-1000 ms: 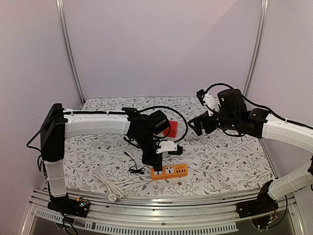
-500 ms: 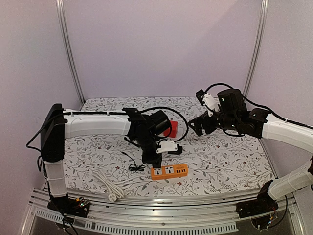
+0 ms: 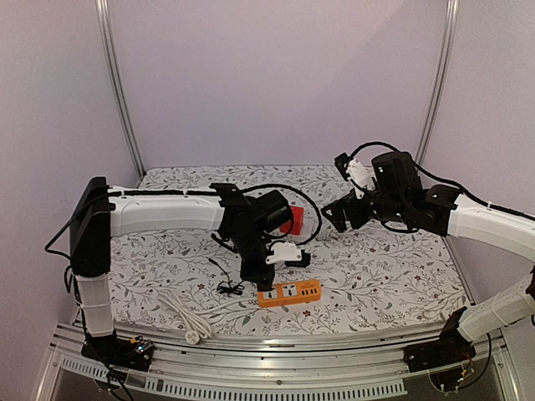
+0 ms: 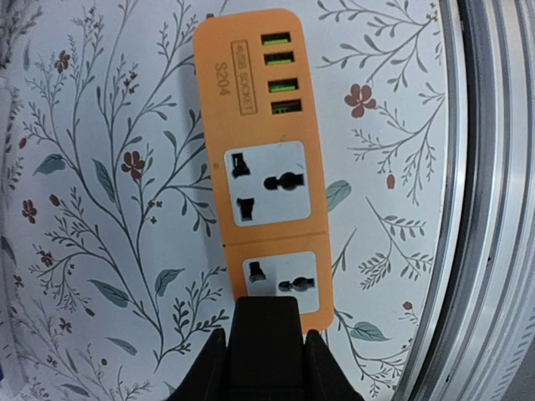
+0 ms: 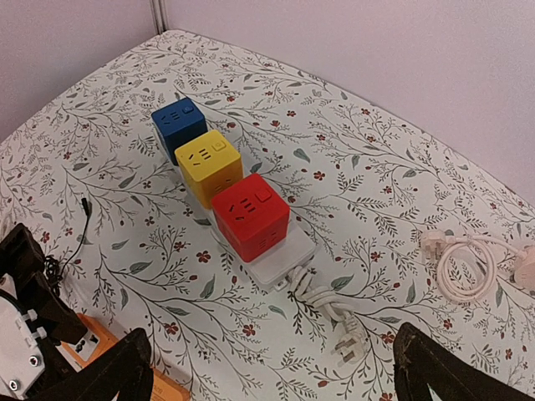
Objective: Insert the plug
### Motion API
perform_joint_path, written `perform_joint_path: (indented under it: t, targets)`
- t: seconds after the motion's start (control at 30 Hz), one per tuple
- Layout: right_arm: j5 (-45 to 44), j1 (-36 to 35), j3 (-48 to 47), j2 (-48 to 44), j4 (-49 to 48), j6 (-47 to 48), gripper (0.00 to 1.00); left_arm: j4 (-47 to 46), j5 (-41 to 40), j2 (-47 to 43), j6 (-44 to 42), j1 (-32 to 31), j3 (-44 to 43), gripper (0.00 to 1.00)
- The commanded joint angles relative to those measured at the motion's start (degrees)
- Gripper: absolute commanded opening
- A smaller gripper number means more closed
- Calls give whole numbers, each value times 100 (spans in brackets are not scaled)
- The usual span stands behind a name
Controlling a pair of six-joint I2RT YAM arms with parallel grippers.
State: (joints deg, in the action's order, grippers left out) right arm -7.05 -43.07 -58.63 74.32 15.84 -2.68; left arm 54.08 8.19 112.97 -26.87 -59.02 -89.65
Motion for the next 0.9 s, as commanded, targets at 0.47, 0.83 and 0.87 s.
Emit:
perform_joint_path:
  t: [0.47,0.83,0.87]
  targets:
    - [-112,-10,69,-170,-24,19,99,-10,87,230,16,-153,-357,0]
    - [-121,-13,62,-164,-28,30,99,-78,165,238,59,-162,-6,0]
    - [-121,-16,67,-164,-21,30,99,-115,157,249,66,-163,51,0]
